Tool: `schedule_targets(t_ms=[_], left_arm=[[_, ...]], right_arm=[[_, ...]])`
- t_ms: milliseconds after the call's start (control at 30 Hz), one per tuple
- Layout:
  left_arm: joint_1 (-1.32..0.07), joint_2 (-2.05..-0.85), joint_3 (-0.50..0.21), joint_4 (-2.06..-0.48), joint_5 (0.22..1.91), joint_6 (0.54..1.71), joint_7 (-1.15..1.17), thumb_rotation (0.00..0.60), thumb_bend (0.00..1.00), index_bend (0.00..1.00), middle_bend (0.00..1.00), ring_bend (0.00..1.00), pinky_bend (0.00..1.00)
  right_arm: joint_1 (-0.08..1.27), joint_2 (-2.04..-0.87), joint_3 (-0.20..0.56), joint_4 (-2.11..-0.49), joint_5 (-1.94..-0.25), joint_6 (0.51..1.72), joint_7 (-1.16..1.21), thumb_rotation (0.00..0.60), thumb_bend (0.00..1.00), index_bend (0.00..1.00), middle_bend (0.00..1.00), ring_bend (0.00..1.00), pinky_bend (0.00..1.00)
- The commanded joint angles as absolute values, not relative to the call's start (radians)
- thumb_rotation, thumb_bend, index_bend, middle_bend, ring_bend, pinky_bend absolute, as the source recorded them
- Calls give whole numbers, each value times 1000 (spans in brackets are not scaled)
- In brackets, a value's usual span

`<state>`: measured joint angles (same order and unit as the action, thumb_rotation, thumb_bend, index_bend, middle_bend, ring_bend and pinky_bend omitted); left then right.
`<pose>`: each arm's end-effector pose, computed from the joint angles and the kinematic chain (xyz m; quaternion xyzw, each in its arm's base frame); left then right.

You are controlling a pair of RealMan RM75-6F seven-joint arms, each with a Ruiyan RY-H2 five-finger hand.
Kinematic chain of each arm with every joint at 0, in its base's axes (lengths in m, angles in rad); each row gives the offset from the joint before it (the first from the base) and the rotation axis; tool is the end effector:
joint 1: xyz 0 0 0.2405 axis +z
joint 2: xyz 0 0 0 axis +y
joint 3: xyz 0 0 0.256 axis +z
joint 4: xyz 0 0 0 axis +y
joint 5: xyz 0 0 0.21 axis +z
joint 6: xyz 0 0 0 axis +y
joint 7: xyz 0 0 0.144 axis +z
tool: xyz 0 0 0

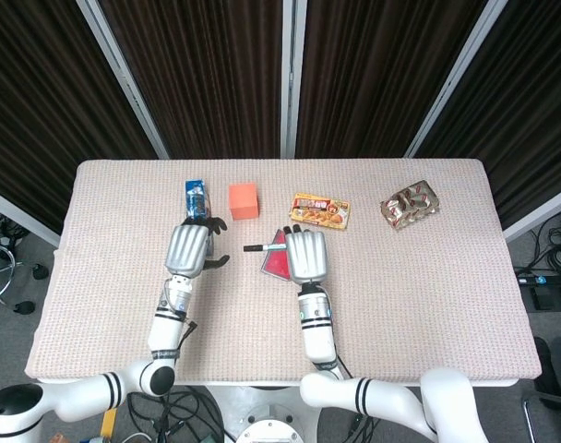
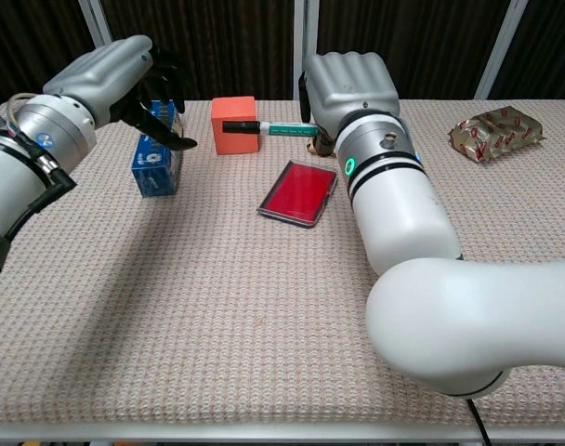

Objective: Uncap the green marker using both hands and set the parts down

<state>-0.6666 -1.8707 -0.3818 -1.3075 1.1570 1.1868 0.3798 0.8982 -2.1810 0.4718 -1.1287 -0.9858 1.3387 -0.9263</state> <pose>-0.1158 0.3496 -0.0408 -0.6038 -0.4113 -0.4839 0.4817 -0.0314 -0.3426 -0.0986 0.6403 -0.3134 0.3820 0.5881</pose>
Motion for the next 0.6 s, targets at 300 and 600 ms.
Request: schedule_targets(t_ms=[300,600], left_arm=[[-690,-1872,-364,-1365,1097,1160,430,600,195,460,504,415,430],[-715,-1869,-361,-1370,1055,1145,467,600,205,468,509,420,436]], right_arm=[[962,-2231,515,-1029,-961,1299,-925,600,304,665,621,668,831],[984,-2259,524,-985,-949,1282,-909,600,304,666,620,668,831]])
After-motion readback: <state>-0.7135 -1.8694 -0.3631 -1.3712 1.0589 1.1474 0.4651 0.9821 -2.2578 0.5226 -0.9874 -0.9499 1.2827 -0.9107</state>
